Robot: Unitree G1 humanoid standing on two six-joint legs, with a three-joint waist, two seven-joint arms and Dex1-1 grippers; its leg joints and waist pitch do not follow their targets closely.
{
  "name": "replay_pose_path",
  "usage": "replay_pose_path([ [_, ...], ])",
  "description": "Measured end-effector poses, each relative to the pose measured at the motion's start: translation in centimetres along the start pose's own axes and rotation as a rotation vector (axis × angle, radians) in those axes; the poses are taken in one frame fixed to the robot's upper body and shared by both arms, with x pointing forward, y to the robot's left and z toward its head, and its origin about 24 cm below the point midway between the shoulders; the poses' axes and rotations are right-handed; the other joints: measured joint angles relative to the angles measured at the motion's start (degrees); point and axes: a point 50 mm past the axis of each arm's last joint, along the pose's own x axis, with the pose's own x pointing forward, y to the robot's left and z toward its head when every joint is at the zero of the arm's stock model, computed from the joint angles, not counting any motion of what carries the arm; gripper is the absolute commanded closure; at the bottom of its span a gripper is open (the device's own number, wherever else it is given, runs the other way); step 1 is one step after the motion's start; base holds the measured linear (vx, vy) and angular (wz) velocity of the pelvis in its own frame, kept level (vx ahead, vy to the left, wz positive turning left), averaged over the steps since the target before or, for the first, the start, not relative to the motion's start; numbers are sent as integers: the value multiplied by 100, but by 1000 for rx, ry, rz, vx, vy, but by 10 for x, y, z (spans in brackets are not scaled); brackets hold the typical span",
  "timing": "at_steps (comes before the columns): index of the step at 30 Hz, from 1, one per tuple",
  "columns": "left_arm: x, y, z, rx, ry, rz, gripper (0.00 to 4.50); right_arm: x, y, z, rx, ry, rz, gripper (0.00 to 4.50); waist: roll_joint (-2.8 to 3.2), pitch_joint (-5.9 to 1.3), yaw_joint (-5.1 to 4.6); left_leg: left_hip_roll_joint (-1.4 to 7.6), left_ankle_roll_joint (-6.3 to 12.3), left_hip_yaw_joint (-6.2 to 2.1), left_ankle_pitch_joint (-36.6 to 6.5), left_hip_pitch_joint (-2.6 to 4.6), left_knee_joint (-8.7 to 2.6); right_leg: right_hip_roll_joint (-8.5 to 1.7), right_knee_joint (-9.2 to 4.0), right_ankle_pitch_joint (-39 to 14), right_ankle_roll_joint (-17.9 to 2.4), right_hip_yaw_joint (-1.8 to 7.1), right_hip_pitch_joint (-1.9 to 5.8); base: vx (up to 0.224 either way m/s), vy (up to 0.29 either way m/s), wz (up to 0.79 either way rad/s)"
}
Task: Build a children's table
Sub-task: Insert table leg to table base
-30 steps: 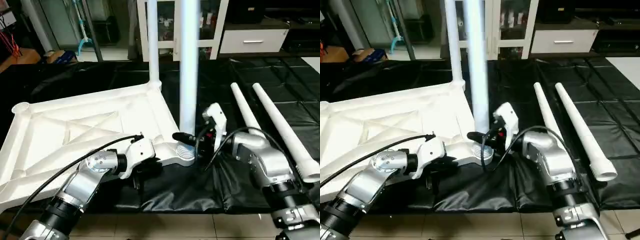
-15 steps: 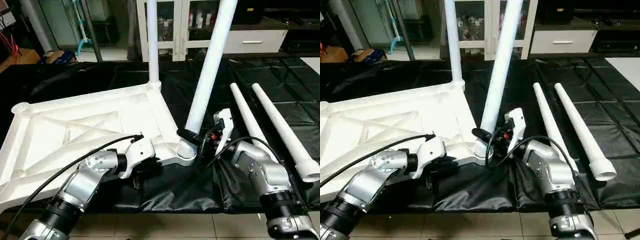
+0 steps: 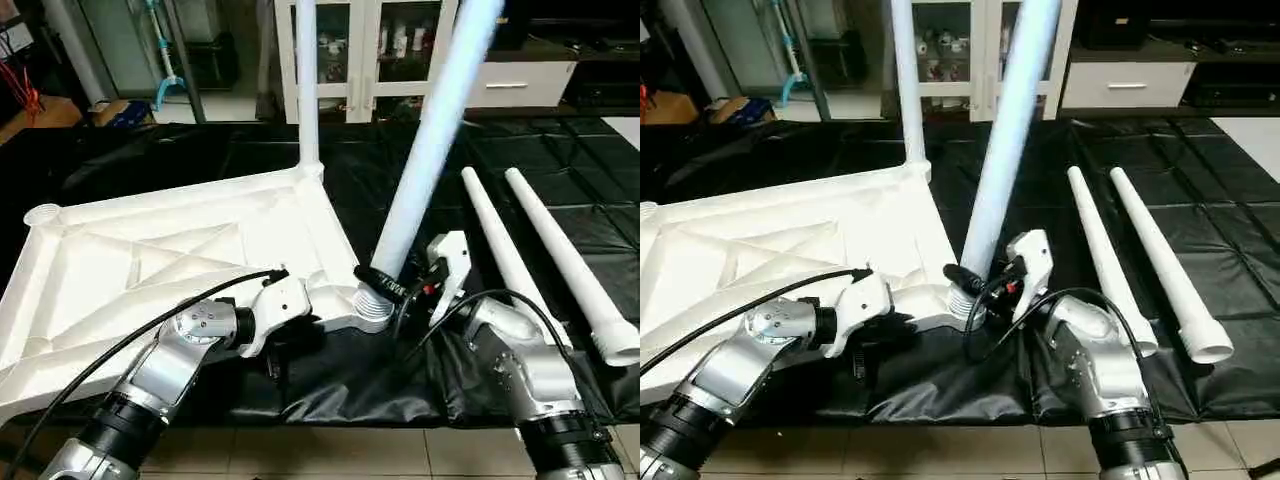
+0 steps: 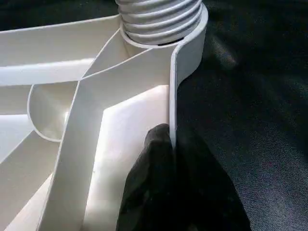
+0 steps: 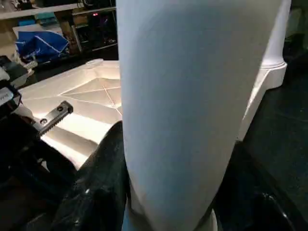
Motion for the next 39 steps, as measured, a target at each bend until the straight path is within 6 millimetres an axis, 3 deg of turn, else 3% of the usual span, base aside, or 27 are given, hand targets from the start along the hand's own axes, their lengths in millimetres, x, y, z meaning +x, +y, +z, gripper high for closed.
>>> replay_pose_path([
  [7, 0, -1, 0, -5, 3, -1, 450, -2, 0, 1, -49, 25, 32, 262, -10, -16, -35, 0, 1, 1, 0, 3, -30, 5, -61, 0, -1, -2, -1, 0, 0, 0],
  [13, 0, 0, -4, -15, 14, 14, 450, 11, 1, 6, -169, 130, 93, 262, -52, -23, -105, 0, 1, -2, -1, 51, -31, 5, -66, -7, 9, -6, 27, 0, 0, 0],
  [17, -1, 0, -5, -19, 20, 21, 450, 17, -1, 9, -180, 144, 108, 262, -46, -23, -130, -1, -5, -26, -6, 58, -45, 5, -136, -39, 37, -23, 36, 0, 0, 0],
  [29, -1, 1, -5, -17, 25, 36, 450, 19, -1, 4, -160, 131, 76, 262, -63, -16, -108, -16, -5, -20, -7, 85, -69, 2, -164, -41, 35, -10, 34, 0, 0, 0],
  [36, -2, 1, -8, -23, 28, 74, 450, 26, 4, -1, -141, 50, -29, 262, -26, 11, -154, -16, -5, -26, -7, 95, -123, 2, -263, -54, 39, -39, 36, 0, 0, 0],
  [39, -1, 1, -8, -31, 24, 100, 450, 30, 5, -1, -143, 31, -68, 262, 21, 42, -200, -16, -5, -19, -7, 97, -140, 2, -279, -75, 35, -50, 38, 0, 0, 0],
])
